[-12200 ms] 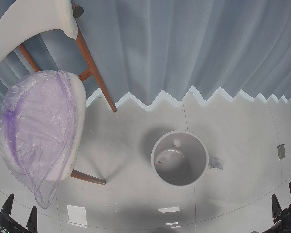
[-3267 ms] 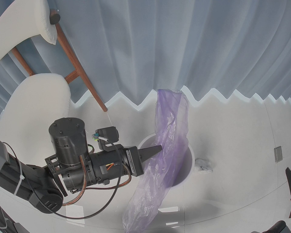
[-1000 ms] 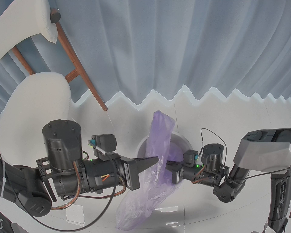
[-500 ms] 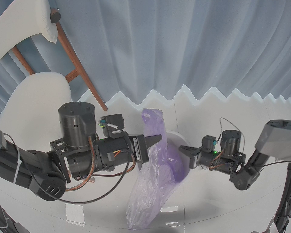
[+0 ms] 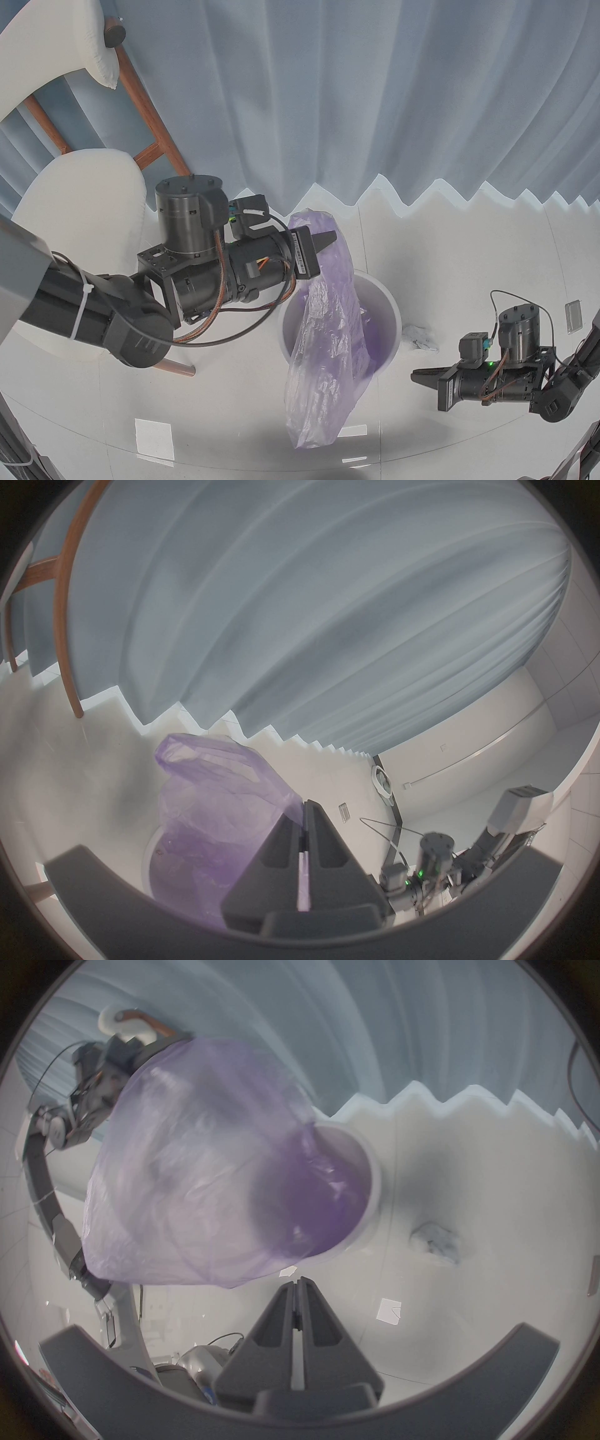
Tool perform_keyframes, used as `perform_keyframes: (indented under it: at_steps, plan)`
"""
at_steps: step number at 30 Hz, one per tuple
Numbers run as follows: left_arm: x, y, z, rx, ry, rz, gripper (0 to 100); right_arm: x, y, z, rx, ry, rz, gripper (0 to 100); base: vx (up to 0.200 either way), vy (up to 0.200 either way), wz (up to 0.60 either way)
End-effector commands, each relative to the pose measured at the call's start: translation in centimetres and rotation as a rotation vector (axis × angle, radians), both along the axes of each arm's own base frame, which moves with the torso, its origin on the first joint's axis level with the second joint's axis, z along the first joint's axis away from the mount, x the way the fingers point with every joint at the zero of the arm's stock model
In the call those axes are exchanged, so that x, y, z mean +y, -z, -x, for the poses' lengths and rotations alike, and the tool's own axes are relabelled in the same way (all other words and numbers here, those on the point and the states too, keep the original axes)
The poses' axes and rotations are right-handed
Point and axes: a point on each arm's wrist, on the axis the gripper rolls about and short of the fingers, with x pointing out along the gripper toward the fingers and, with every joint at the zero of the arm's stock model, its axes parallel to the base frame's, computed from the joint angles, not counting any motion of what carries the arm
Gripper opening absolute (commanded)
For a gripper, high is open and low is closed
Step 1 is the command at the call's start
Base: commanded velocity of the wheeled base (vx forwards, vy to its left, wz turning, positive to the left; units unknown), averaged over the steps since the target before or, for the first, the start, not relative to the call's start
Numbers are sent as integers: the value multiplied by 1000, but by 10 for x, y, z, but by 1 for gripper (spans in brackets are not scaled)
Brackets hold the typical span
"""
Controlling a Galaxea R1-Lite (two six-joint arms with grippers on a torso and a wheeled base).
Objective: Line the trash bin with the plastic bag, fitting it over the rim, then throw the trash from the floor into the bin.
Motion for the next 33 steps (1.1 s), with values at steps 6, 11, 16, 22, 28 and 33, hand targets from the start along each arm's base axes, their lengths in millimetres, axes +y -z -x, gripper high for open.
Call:
perform_keyframes:
  at_steps: [6, 11, 16, 22, 28, 33]
  plan:
    - [-11, 9, -16, 7, -4, -3, 0, 63, 55, 16, 70, -207, 29, 0, 0, 0, 0]
    - [-11, 9, -17, 6, -5, -2, 0, 83, 71, 3, 24, -215, -9, 0, 0, 0, 0]
    - [-9, 8, -16, 5, -8, -1, 0, 84, 60, -32, -46, -91, -78, 0, 0, 0, 0]
    - [-6, 8, -15, 5, -12, -1, 0, 58, 38, -88, -178, 132, -139, 0, 0, 0, 0]
    - [-8, 8, -13, 2, -5, -1, 0, 56, 21, -120, -275, 188, -187, 0, 0, 0, 0]
    - [-6, 2, -19, -17, -16, 14, 0, 42, 5, -81, -96, 168, -84, 0, 0, 0, 0]
